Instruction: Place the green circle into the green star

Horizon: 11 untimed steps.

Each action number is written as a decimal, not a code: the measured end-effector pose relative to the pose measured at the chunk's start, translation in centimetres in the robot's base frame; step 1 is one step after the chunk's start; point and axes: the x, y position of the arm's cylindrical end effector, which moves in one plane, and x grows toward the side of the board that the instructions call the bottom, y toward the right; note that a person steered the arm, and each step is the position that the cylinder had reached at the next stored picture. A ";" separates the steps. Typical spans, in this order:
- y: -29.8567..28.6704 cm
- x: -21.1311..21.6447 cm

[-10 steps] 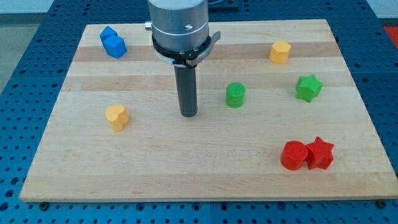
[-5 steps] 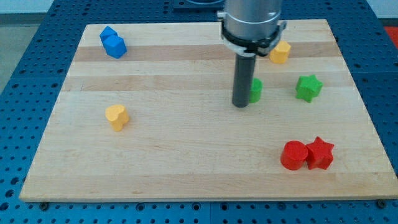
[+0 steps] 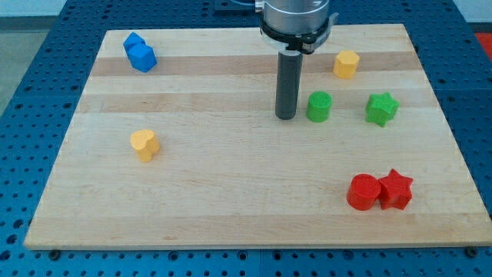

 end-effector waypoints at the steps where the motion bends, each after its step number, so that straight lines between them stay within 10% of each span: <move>1: 0.0 -0.3; 11: 9.3 -1.3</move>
